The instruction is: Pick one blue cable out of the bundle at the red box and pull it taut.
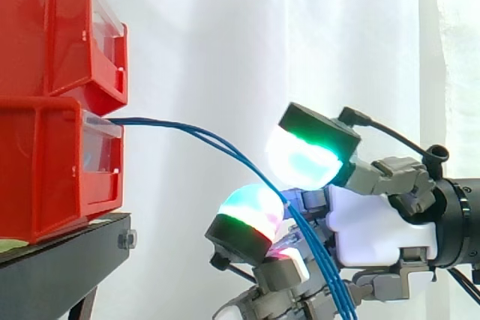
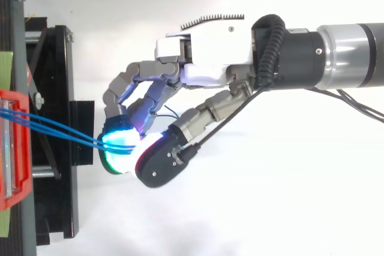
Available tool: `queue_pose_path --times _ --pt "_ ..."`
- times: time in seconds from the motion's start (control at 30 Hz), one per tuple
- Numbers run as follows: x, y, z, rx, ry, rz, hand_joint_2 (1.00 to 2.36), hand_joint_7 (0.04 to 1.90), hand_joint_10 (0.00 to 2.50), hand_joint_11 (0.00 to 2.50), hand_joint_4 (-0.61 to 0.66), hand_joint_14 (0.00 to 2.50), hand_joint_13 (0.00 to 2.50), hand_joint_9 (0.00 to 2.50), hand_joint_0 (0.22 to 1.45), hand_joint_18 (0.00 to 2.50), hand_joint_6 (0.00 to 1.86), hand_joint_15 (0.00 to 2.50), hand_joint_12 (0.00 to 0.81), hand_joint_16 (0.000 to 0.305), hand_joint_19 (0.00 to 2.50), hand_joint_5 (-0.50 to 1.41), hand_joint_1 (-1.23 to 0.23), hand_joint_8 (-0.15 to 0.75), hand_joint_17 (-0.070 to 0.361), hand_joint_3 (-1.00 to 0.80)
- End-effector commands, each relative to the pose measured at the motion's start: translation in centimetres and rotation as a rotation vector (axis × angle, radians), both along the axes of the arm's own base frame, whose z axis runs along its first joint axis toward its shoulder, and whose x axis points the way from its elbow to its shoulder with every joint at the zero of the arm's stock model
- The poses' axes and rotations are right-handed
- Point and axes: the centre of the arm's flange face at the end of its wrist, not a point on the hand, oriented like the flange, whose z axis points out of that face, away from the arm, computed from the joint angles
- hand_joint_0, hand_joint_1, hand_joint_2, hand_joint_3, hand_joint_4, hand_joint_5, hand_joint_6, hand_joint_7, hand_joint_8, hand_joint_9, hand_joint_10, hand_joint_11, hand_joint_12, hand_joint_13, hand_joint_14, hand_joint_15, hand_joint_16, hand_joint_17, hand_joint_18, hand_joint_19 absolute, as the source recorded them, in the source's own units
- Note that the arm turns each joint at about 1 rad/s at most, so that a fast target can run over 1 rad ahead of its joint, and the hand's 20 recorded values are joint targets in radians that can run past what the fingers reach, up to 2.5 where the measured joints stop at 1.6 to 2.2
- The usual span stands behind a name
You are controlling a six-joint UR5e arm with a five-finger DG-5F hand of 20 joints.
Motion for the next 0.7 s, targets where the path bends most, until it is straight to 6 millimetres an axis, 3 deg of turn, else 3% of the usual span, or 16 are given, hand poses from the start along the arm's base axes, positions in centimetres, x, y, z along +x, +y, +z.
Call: queue_pose_path --times 0.0,0.27,0.67 --pt "0.0 -0.01 0.0 0.0 0.0 0.0 1.0 1.0 0.01 1.09 0.12 0.01 0.58 0.92 0.6 0.56 0.9 0.33 0.373 0.052 0.42 -0.16 -0.65 0.343 0.118 -0.43" --pt "0.01 0.11 0.0 0.001 0.0 0.001 1.01 1.02 0.01 1.08 0.11 0.01 0.58 0.91 0.62 0.57 0.92 0.32 0.385 0.054 0.39 -0.17 -0.76 0.36 0.122 -0.23" --pt "0.03 0.23 0.0 0.003 0.0 0.003 1.01 1.11 0.01 1.06 0.01 0.01 0.59 0.88 0.77 0.6 0.94 0.3 0.375 0.052 0.35 -0.18 -0.91 0.344 0.117 -0.35"
